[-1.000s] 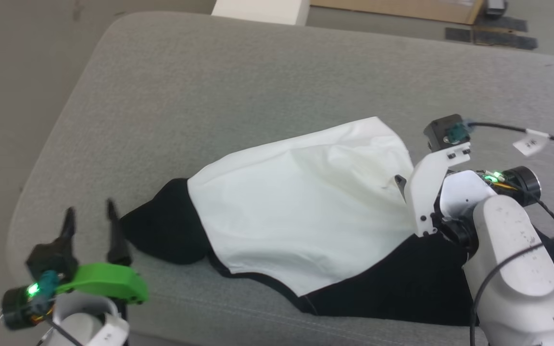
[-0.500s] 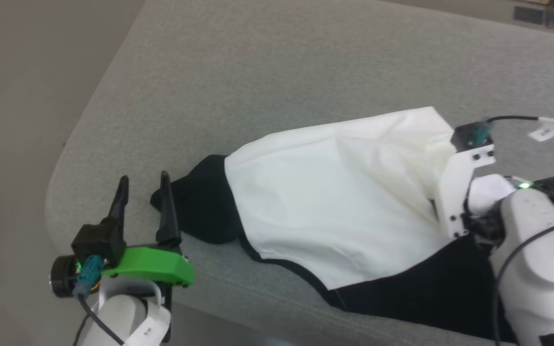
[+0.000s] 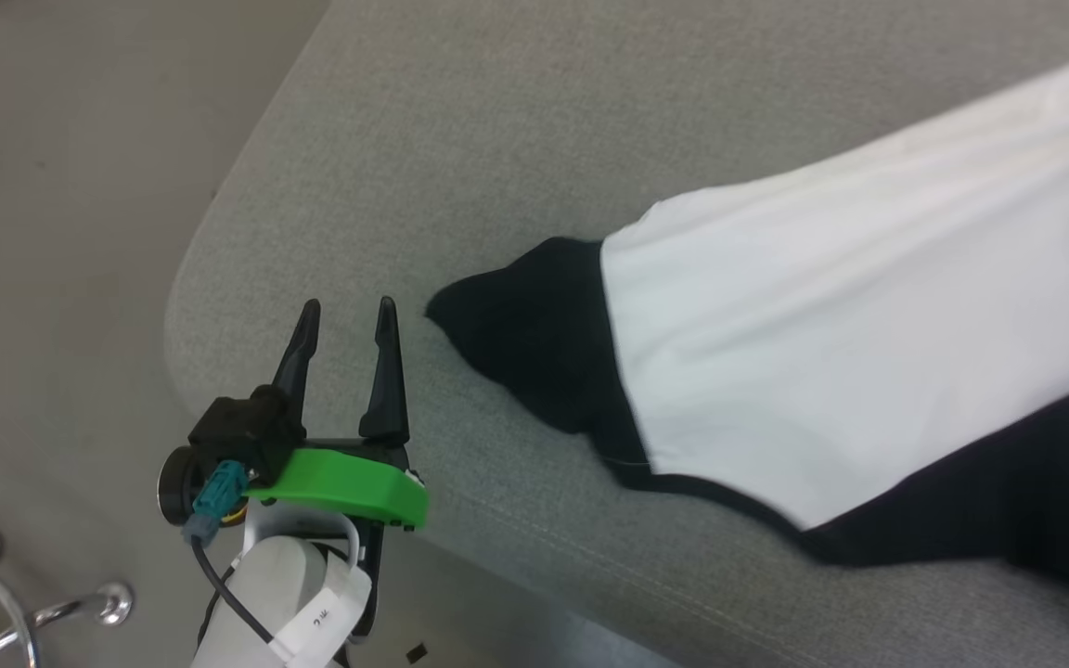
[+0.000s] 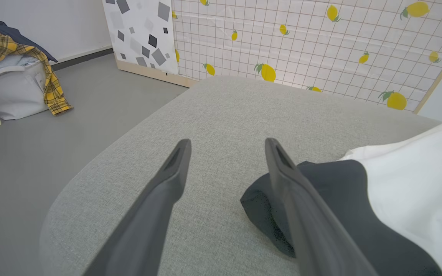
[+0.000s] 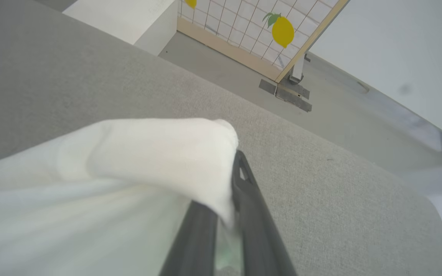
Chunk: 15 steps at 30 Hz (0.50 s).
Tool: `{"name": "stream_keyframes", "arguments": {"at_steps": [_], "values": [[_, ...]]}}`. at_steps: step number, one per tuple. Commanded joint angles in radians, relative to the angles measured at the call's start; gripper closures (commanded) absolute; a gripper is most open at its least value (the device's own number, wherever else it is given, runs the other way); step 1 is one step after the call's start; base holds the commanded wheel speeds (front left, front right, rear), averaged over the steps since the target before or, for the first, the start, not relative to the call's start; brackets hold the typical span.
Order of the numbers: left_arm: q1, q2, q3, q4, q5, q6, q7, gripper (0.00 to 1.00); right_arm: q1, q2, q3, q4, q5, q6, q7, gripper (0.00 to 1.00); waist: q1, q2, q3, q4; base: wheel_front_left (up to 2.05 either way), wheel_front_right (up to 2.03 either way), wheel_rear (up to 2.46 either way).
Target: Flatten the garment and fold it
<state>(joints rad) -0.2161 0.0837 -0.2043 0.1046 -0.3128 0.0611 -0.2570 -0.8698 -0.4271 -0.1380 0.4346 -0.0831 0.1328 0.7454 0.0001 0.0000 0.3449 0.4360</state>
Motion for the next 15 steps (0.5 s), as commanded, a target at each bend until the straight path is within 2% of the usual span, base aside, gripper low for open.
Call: {"name": "stream_keyframes", "arguments": {"at_steps": [1, 4, 7, 8, 9, 15], "values": [[-0.016, -0.009, 0.005, 0.006, 0.015, -0.009, -0.005, 0.00, -0.035, 0.001, -0.010, -0.006, -0.023, -0.002, -0.040, 1.00, -0.0001, 0.0000, 0.028, 0.024, 0.00, 0.00, 0.00], [-0.018, -0.016, 0.015, 0.017, 0.021, -0.022, -0.005, 0.00, -0.090, 0.018, -0.026, -0.004, -0.066, -0.002, -0.142, 1.00, -0.0001, 0.0000, 0.034, 0.022, 0.00, 0.00, 0.00], [-0.018, -0.020, 0.021, 0.027, 0.031, -0.029, -0.005, 0.00, -0.105, 0.049, -0.046, 0.035, -0.102, -0.002, -0.183, 1.00, -0.0001, 0.0000, 0.026, 0.005, 0.00, 0.00, 0.00], [-0.017, -0.021, 0.023, 0.032, 0.034, -0.031, -0.005, 0.00, -0.102, 0.062, -0.050, 0.058, -0.112, -0.002, -0.182, 0.09, -0.0001, 0.0000, 0.018, -0.004, 0.00, 0.00, 0.00], [-0.017, -0.022, 0.025, 0.037, 0.036, -0.033, -0.005, 0.00, -0.102, 0.070, -0.050, 0.070, -0.114, -0.002, -0.189, 0.00, -0.0001, 0.0000, 0.013, -0.010, 0.00, 0.00, 0.00], [-0.010, -0.022, 0.040, 0.072, 0.055, -0.050, -0.005, 0.00, -0.061, 0.155, -0.112, 0.094, -0.041, -0.002, -0.364, 0.00, -0.0001, 0.0000, -0.074, -0.076, 0.00, 0.00, 0.00]]}}
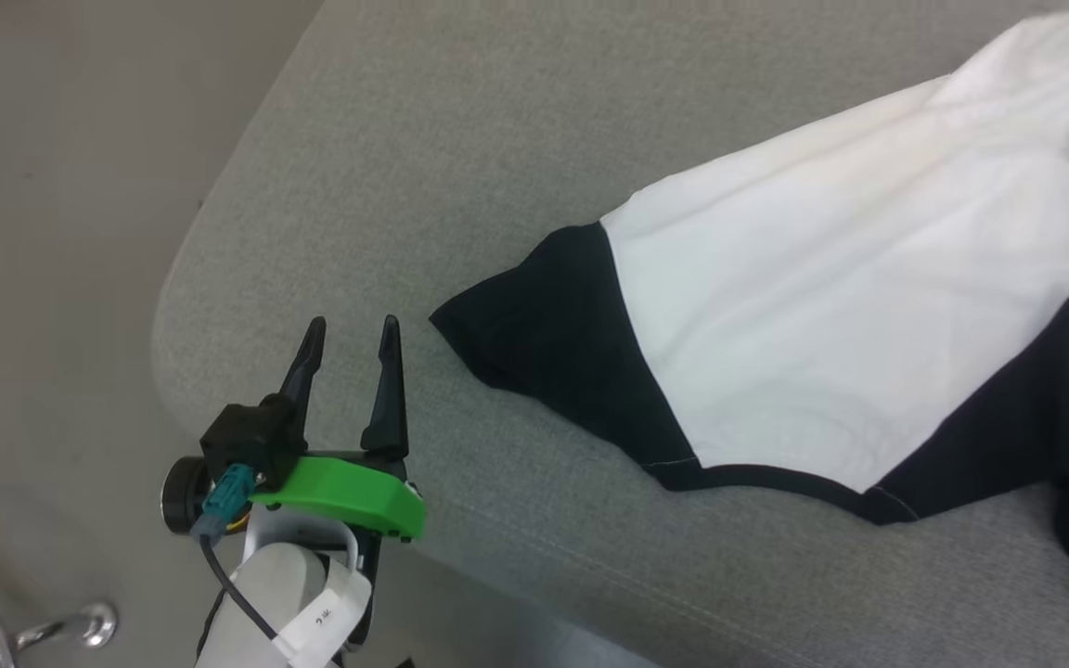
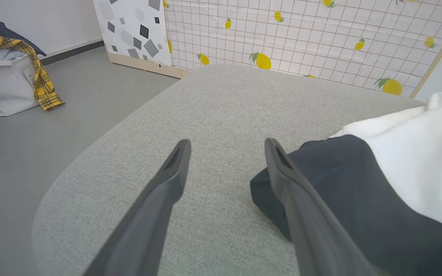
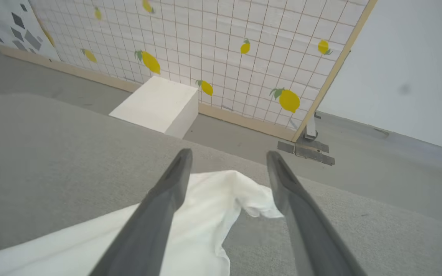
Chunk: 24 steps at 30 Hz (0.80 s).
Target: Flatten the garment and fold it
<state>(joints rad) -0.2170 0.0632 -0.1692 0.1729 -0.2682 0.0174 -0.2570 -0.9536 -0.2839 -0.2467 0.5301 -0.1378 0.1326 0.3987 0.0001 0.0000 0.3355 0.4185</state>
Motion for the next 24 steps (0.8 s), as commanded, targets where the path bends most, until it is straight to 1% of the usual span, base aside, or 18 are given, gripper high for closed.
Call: {"name": "stream_keyframes", "arguments": {"at_steps": [1, 4, 6, 7, 8, 12, 17, 20, 24], "values": [[-0.004, 0.001, 0.009, 0.007, 0.012, -0.008, -0.005, 0.00, 0.039, 0.032, -0.010, -0.007, 0.035, -0.002, -0.052, 0.00, -0.0001, 0.0000, -0.080, -0.073, 0.00, 0.00, 0.00], [0.014, 0.009, 0.026, 0.019, 0.016, -0.010, -0.005, 0.00, 0.118, 0.093, -0.030, -0.037, 0.112, -0.002, -0.153, 0.00, -0.0001, 0.0000, -0.129, -0.124, 0.00, 0.00, 0.00], [0.027, 0.013, 0.034, 0.022, 0.017, -0.009, -0.005, 0.00, 0.185, 0.119, -0.027, -0.070, 0.155, -0.002, -0.201, 0.00, -0.0001, 0.0000, -0.153, -0.152, 0.00, 0.00, 0.00], [0.034, 0.016, 0.040, 0.022, 0.018, -0.007, -0.005, 0.00, 0.218, 0.137, -0.029, -0.083, 0.179, -0.002, -0.220, 0.00, -0.0001, 0.0000, -0.169, -0.171, 0.00, 0.00, 0.00], [0.043, 0.018, 0.045, 0.023, 0.018, -0.006, -0.005, 0.00, 0.264, 0.142, -0.010, -0.106, 0.187, -0.002, -0.238, 0.00, -0.0001, 0.0000, -0.179, -0.187, 0.00, 0.00, 0.00], [0.067, 0.024, 0.052, 0.030, 0.015, -0.004, -0.005, 0.00, 0.435, 0.180, 0.008, -0.193, 0.258, -0.002, -0.286, 0.00, -0.0001, 0.0000, -0.217, -0.237, 0.00, 0.00, 0.00], [0.092, 0.025, 0.051, 0.044, 0.006, -0.002, -0.003, 0.00, 0.665, 0.210, 0.034, -0.294, 0.308, -0.002, -0.285, 0.00, -0.0001, 0.0000, -0.251, -0.276, 0.00, 0.00, 0.00], [0.105, 0.025, 0.050, 0.051, 0.000, -0.001, 0.002, 0.00, 0.794, 0.223, 0.048, -0.348, 0.338, -0.002, -0.245, 0.00, -0.0001, 0.0000, -0.267, -0.294, 0.00, 0.00, 0.00], [0.121, 0.027, 0.051, 0.054, -0.008, 0.004, 0.009, 0.00, 0.903, 0.231, 0.065, -0.409, 0.348, -0.002, -0.184, 0.00, -0.0001, 0.0000, -0.281, -0.317, 0.00, 0.00, 0.00]]}}
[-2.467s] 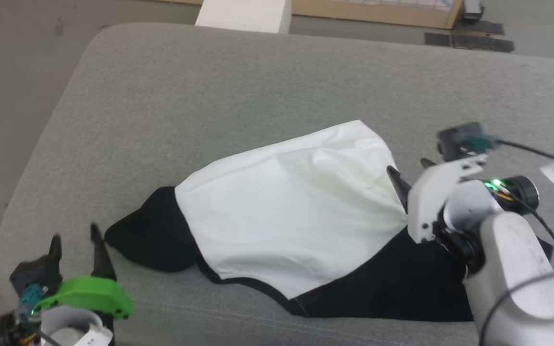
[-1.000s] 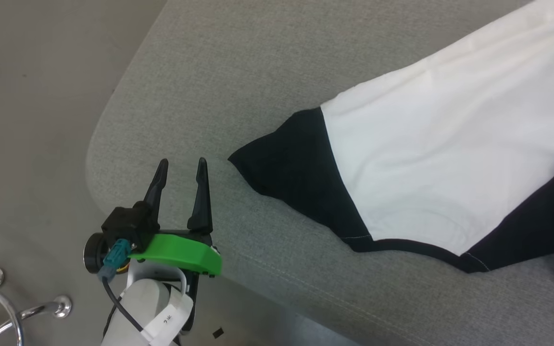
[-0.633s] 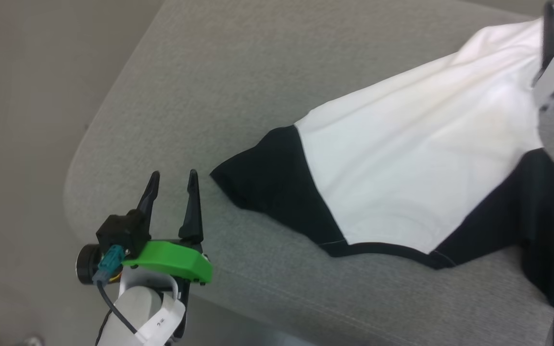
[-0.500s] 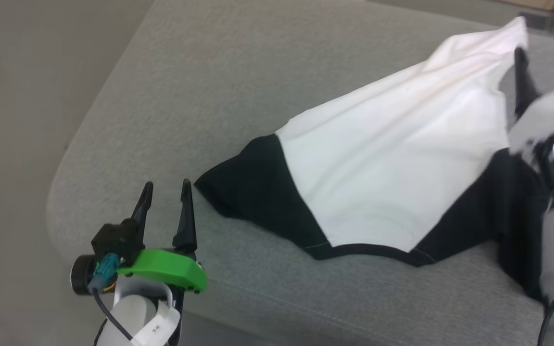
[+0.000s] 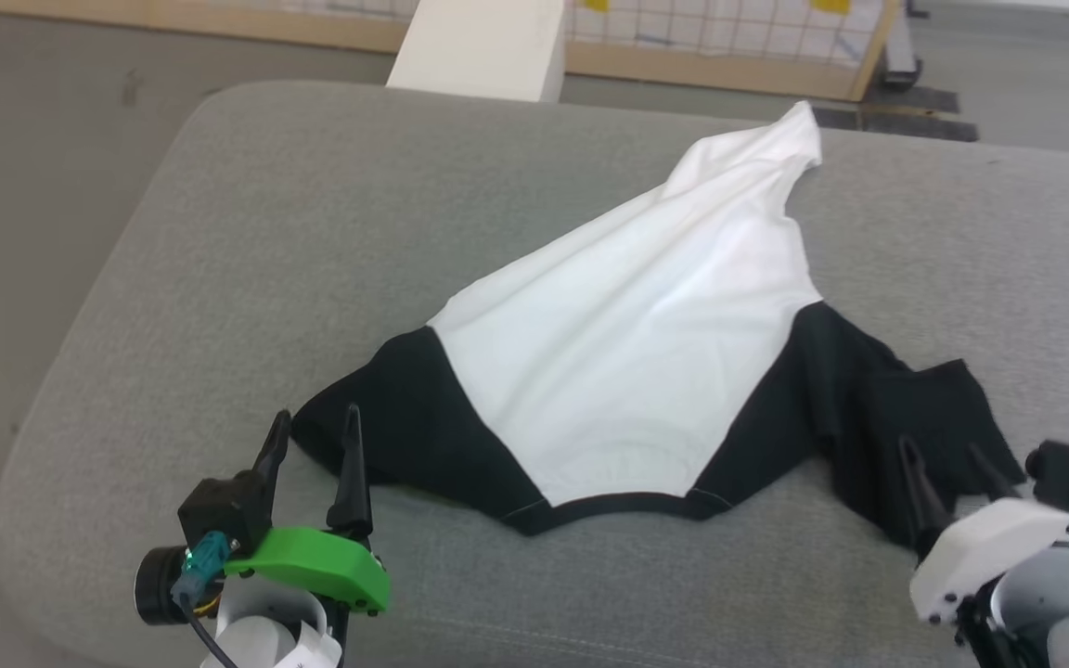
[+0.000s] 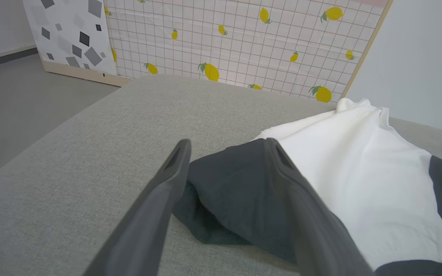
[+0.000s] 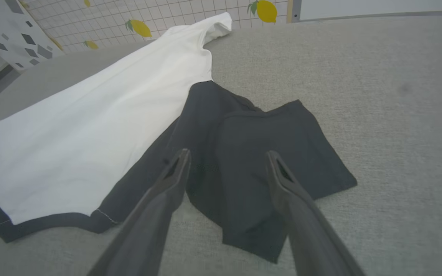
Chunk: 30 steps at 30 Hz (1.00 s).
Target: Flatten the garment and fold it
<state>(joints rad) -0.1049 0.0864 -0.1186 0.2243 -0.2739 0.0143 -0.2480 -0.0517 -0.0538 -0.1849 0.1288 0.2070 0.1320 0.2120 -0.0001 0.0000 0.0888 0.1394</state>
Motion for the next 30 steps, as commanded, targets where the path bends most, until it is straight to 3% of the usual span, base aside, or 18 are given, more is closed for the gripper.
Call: {"name": "stream_keyframes", "arguments": {"at_steps": [1, 11, 22, 23, 24, 25, 26, 30], "values": [[0.012, 0.004, 0.000, 0.002, -0.005, 0.007, 0.003, 0.00, 0.016, 0.002, 0.008, -0.017, 0.001, -0.001, 0.019, 0.00, 0.0001, 0.0000, -0.036, -0.042, 0.00, 0.00, 0.00], [0.001, 0.002, -0.014, -0.017, -0.013, 0.011, 0.015, 0.00, -0.055, -0.013, 0.042, 0.007, -0.150, -0.001, 0.282, 0.00, 0.0001, 0.0000, 0.008, -0.045, 0.00, 0.00, 0.00], [-0.030, -0.006, -0.028, -0.012, -0.024, 0.020, 0.008, 0.00, -0.195, -0.081, 0.141, 0.241, -0.241, -0.001, 0.495, 0.00, 0.0001, 0.0000, 0.080, 0.023, 0.00, 0.00, 0.00], [-0.031, -0.007, -0.030, -0.011, -0.025, 0.021, 0.007, 0.00, -0.201, -0.083, 0.142, 0.258, -0.241, -0.001, 0.509, 0.05, 0.0001, 0.0000, 0.084, 0.028, 0.00, 0.00, 0.00], [-0.032, -0.008, -0.031, -0.012, -0.025, 0.021, 0.006, 0.00, -0.208, -0.083, 0.135, 0.267, -0.236, -0.001, 0.512, 0.55, 0.0001, 0.0000, 0.088, 0.032, 0.00, 0.00, 0.00], [-0.034, -0.009, -0.032, -0.012, -0.027, 0.023, 0.005, 0.00, -0.217, -0.086, 0.128, 0.273, -0.228, -0.001, 0.510, 0.82, 0.0001, 0.0000, 0.093, 0.037, 0.00, 0.00, 0.00], [-0.036, -0.010, -0.030, -0.012, -0.031, 0.025, 0.004, 0.00, -0.224, -0.089, 0.124, 0.274, -0.217, -0.001, 0.506, 1.00, 0.0001, 0.0000, 0.097, 0.041, 0.00, 0.00, 0.00], [-0.048, -0.013, -0.027, -0.014, -0.041, 0.030, 0.001, 0.00, -0.264, -0.154, 0.077, 0.269, -0.174, -0.001, 0.521, 1.00, 0.0001, 0.0000, 0.110, 0.054, 0.00, 0.00, 0.00]]}}
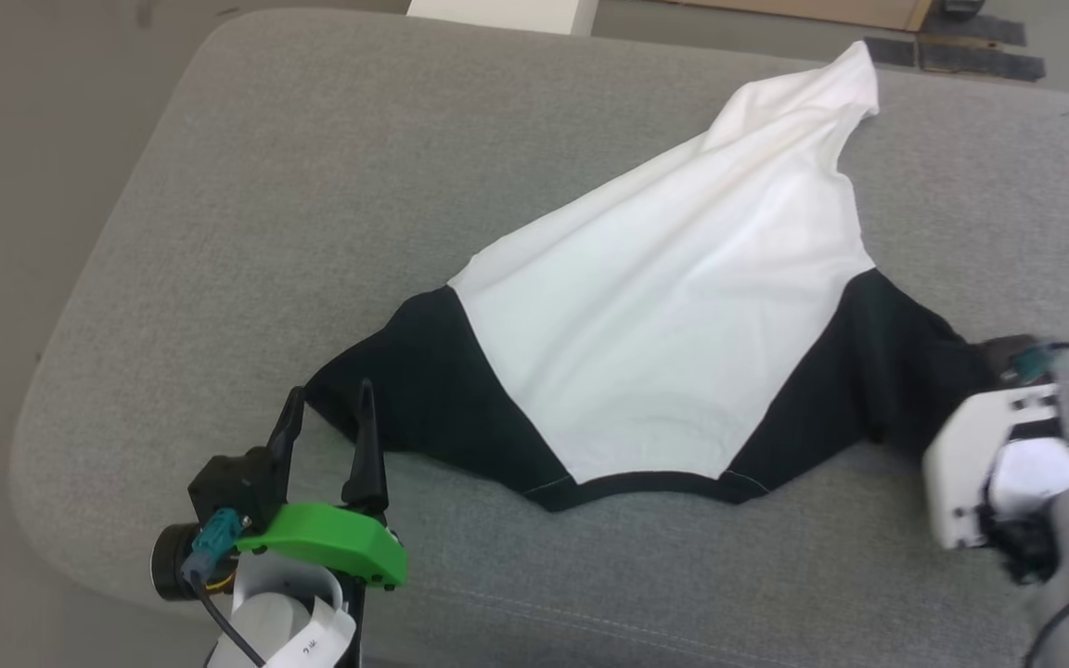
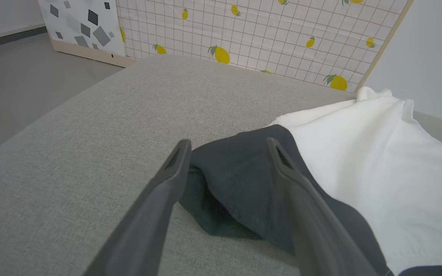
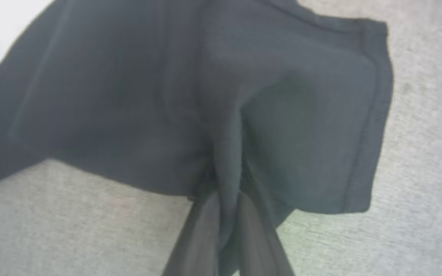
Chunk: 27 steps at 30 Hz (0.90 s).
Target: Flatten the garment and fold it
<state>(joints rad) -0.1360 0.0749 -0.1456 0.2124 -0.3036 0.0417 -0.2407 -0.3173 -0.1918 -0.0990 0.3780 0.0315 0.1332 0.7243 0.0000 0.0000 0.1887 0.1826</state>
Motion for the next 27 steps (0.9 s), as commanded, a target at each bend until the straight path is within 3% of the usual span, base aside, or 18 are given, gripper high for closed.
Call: {"name": "stream_keyframes", "arguments": {"at_steps": [1, 7, 11, 12, 13, 20, 25, 27], "values": [[-0.021, -0.001, -0.001, -0.002, -0.011, 0.003, -0.007, 0.00, -0.011, -0.050, -0.027, 0.014, 0.001, -0.002, 0.015, 1.00, 0.0000, 0.0000, 0.013, 0.015, 0.00, 0.00, 0.00], [-0.041, 0.003, -0.009, 0.001, -0.008, -0.003, -0.010, 0.00, -0.079, -0.208, -0.154, 0.004, -0.064, -0.002, 0.056, 1.00, 0.0000, 0.0000, 0.027, 0.038, 0.00, 0.00, 0.00], [-0.041, 0.003, -0.011, 0.004, -0.009, -0.003, -0.012, 0.00, -0.104, -0.216, -0.216, 0.005, -0.105, -0.002, 0.056, 1.00, 0.0000, 0.0000, 0.033, 0.045, 0.00, 0.00, 0.00], [-0.040, 0.003, -0.011, 0.005, -0.010, -0.002, -0.012, 0.00, -0.106, -0.204, -0.232, 0.007, -0.110, -0.002, 0.054, 0.83, 0.0000, 0.0000, 0.031, 0.045, 0.00, 0.00, 0.00], [-0.038, 0.003, -0.012, 0.006, -0.011, -0.002, -0.012, 0.00, -0.108, -0.188, -0.251, 0.006, -0.118, -0.002, 0.052, 0.00, 0.0000, 0.0000, 0.029, 0.045, 0.00, 0.00, 0.00], [-0.023, 0.018, -0.006, 0.010, -0.012, 0.004, -0.013, 0.00, -0.097, -0.133, -0.309, -0.044, -0.074, -0.002, 0.005, 0.00, 0.0000, 0.0000, -0.012, 0.016, 0.00, 0.00, 0.00], [0.002, 0.036, -0.005, 0.004, -0.012, 0.007, -0.003, 0.00, -0.094, -0.039, -0.341, -0.180, 0.051, -0.002, -0.132, 0.00, 0.0000, 0.0000, -0.062, -0.036, 0.00, 0.00, 0.00], [0.014, 0.038, -0.007, 0.001, -0.014, 0.009, 0.003, 0.00, -0.066, -0.008, -0.306, -0.242, 0.108, -0.002, -0.203, 0.00, 0.0000, 0.0000, -0.077, -0.055, 0.00, 0.00, 0.00]]}}
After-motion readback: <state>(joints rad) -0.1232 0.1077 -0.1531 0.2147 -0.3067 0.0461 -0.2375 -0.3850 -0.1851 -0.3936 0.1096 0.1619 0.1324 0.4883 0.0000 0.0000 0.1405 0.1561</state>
